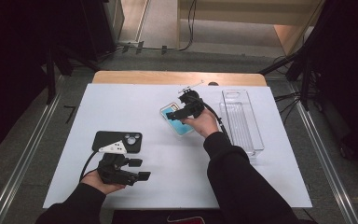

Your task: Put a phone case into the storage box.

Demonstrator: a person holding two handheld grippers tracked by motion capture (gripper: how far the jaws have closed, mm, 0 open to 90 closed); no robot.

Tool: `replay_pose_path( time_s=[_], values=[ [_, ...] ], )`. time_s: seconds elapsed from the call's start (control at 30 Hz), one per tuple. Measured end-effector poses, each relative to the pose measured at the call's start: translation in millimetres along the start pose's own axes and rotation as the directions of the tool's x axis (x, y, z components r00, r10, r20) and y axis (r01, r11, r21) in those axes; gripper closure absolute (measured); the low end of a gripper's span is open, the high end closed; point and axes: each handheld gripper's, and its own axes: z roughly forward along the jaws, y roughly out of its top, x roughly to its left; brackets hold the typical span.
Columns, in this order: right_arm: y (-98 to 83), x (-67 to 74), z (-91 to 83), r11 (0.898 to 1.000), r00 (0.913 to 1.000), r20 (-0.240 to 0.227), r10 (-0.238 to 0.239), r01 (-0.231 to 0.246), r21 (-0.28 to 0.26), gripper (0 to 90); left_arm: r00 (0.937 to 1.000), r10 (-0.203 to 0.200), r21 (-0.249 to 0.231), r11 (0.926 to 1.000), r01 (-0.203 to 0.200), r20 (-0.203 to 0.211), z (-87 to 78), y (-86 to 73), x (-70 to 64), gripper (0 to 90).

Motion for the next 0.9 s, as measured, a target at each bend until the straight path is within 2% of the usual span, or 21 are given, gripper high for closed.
replay_pose_path(
  time_s=[0.23,0.57,0.9],
  values=[
    [-2.1,-2.0,6.1,1.0,0.9998,-0.002,0.02,-0.02,0.021,0.0,1.0,-0.002,-0.001,1.0,0.002,0.004,0.4,0.0,-0.2,31.0],
    [-5.6,0.2,15.4,0.999,0.9999,0.008,0.007,-0.007,0.046,0.0,1.0,-0.001,0.001,1.0,0.001,0.003,0.2,0.0,-0.1,31.0],
    [-12.0,1.9,26.6,0.996,0.9987,0.047,-0.02,0.016,0.084,0.0,1.0,-0.002,-0.001,1.0,0.002,0.003,0.0,-0.1,0.1,31.0]
  ],
)
